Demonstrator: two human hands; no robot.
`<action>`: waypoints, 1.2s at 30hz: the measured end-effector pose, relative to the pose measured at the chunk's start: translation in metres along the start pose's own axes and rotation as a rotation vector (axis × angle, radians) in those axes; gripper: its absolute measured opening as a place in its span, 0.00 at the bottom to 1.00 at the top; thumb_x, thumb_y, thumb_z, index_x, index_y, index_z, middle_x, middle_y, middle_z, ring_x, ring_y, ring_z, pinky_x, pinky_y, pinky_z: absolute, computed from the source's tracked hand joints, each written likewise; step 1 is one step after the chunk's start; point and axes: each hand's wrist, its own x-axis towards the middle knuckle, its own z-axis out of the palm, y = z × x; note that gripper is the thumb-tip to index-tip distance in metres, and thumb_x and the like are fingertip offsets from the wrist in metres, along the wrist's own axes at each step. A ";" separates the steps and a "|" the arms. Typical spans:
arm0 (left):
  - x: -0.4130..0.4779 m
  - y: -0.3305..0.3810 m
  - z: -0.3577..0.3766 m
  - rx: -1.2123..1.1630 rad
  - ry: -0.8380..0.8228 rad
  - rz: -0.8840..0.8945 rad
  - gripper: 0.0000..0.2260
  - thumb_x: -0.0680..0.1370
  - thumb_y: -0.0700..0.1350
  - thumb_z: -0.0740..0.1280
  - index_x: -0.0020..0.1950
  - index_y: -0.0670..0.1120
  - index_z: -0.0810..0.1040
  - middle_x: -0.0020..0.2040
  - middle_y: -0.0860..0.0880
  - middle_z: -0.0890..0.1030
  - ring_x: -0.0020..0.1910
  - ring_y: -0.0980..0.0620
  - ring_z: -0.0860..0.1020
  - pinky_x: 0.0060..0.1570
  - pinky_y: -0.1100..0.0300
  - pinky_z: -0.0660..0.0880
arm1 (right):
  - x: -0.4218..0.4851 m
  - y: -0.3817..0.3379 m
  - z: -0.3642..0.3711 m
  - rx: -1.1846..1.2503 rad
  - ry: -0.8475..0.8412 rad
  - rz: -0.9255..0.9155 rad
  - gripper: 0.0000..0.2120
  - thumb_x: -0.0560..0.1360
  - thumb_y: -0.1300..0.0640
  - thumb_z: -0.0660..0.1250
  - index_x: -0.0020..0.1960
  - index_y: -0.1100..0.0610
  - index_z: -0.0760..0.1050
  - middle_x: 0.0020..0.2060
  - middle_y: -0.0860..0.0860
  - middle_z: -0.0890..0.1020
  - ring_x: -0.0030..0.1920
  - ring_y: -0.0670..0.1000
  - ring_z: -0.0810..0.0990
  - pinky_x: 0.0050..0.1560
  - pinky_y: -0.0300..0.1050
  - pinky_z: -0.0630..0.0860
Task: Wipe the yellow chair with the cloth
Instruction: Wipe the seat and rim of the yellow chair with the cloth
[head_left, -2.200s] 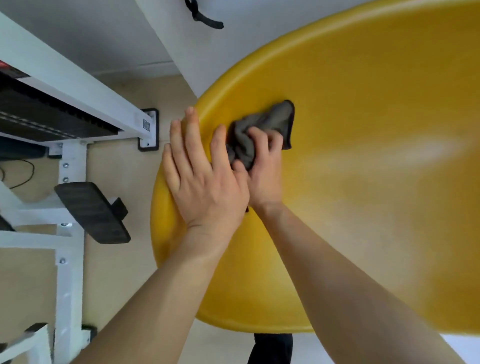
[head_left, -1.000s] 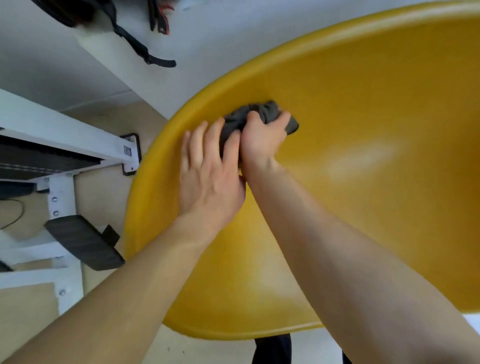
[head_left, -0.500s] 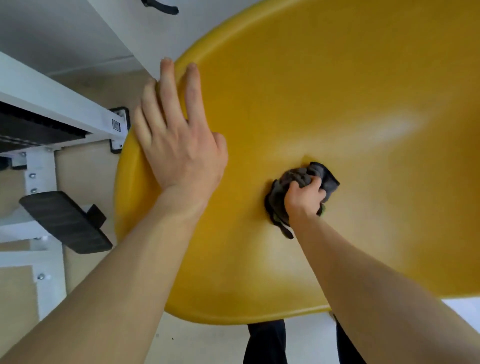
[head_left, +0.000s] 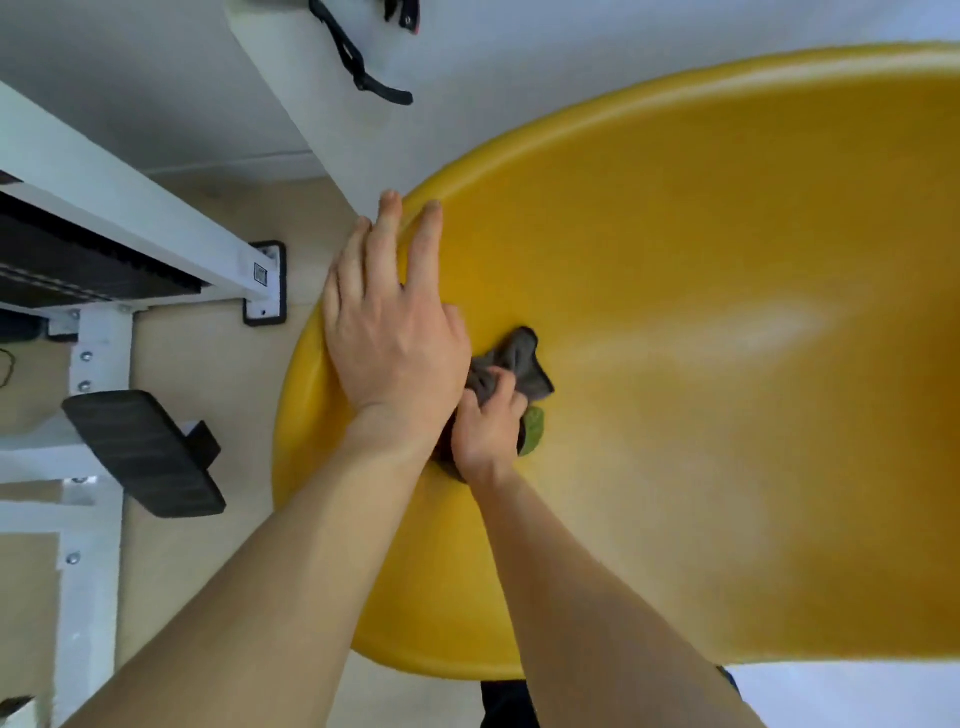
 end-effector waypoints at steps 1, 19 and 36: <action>0.001 -0.004 -0.003 -0.032 -0.020 0.018 0.30 0.76 0.43 0.63 0.79 0.50 0.60 0.80 0.47 0.60 0.78 0.44 0.59 0.75 0.51 0.52 | -0.008 0.015 -0.001 -0.055 -0.029 0.070 0.19 0.80 0.52 0.59 0.70 0.51 0.64 0.64 0.57 0.66 0.59 0.61 0.72 0.60 0.52 0.68; -0.144 -0.078 -0.136 -1.461 -0.440 -0.969 0.12 0.83 0.56 0.57 0.58 0.57 0.78 0.54 0.56 0.84 0.48 0.62 0.82 0.44 0.63 0.77 | -0.179 -0.099 -0.057 0.802 -0.711 0.355 0.18 0.79 0.54 0.53 0.56 0.60 0.78 0.49 0.60 0.84 0.50 0.60 0.82 0.54 0.52 0.78; -0.115 -0.147 -0.168 -1.174 0.083 -1.136 0.07 0.80 0.50 0.67 0.56 0.51 0.78 0.53 0.48 0.81 0.52 0.48 0.81 0.45 0.55 0.80 | -0.156 -0.133 -0.074 0.133 -0.493 -0.201 0.05 0.80 0.54 0.65 0.52 0.54 0.80 0.44 0.49 0.84 0.46 0.50 0.82 0.47 0.47 0.79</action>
